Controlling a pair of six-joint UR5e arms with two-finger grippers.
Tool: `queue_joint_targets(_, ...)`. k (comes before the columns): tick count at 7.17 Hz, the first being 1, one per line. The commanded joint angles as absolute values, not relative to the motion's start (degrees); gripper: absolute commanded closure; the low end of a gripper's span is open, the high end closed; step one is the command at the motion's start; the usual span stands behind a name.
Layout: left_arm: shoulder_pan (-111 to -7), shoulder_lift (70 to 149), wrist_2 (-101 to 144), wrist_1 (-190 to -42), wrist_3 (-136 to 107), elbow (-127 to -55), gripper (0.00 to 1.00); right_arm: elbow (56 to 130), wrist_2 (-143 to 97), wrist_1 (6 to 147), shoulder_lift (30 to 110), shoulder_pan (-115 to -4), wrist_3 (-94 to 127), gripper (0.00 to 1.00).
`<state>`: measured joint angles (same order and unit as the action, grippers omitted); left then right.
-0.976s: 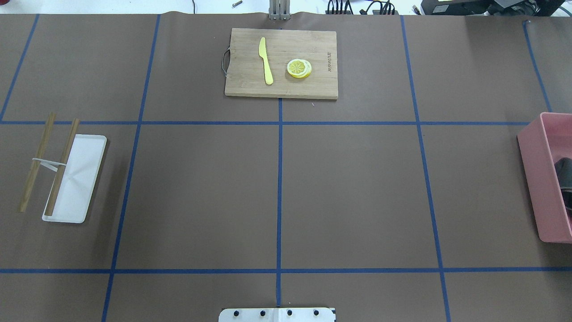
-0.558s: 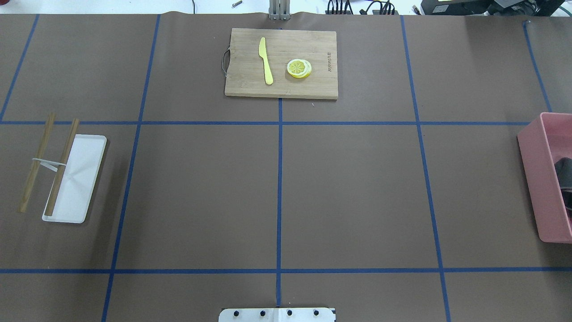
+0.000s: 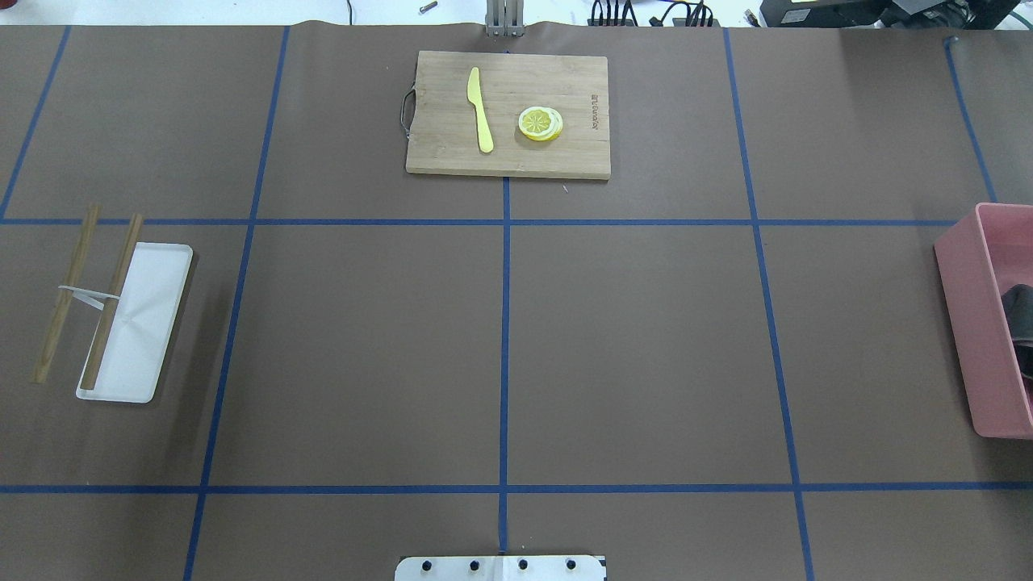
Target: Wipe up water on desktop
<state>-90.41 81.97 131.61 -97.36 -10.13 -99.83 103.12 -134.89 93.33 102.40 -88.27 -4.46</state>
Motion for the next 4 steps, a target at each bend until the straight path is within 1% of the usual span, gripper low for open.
queue_joint_targets(1, -90.4, 83.9, 132.7, -97.4, -10.1, -97.1, 0.01, 102.9, -134.9, 93.3, 102.3, -88.5, -4.4, 0.0)
queue_joint_targets(4, -90.4, 84.1, 132.7, -97.4, -10.1, -96.3, 0.01, 102.9, -136.0, 93.3, 102.4, -88.6, -4.4, 0.0)
